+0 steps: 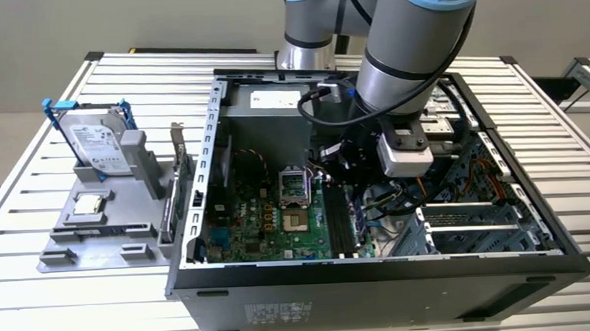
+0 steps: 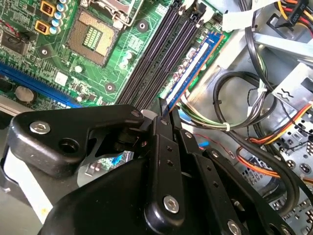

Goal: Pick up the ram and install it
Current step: 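Insert the ram into the slot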

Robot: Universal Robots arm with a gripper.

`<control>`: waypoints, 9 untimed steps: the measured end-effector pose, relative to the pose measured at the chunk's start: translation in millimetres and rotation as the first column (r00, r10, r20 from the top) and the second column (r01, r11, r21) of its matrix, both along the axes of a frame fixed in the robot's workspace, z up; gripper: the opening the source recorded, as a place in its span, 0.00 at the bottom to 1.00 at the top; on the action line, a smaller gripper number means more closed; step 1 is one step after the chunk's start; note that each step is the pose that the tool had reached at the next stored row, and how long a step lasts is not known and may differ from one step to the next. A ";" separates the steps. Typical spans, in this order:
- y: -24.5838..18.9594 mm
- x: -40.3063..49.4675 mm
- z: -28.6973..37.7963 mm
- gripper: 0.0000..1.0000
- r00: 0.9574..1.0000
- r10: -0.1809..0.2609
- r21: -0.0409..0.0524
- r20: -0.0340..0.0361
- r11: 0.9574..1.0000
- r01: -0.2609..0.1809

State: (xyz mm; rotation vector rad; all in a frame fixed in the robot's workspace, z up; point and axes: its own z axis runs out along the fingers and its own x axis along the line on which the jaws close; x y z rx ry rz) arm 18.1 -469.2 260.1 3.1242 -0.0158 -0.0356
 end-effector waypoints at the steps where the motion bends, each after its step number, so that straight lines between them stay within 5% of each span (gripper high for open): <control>1: 0.0 0.0 -0.4 0.00 1.000 0.000 0.000 0.000 1.000 0.000; 9: 0.9 -0.1 -7.0 0.00 1.000 0.000 0.000 -0.001 1.000 0.000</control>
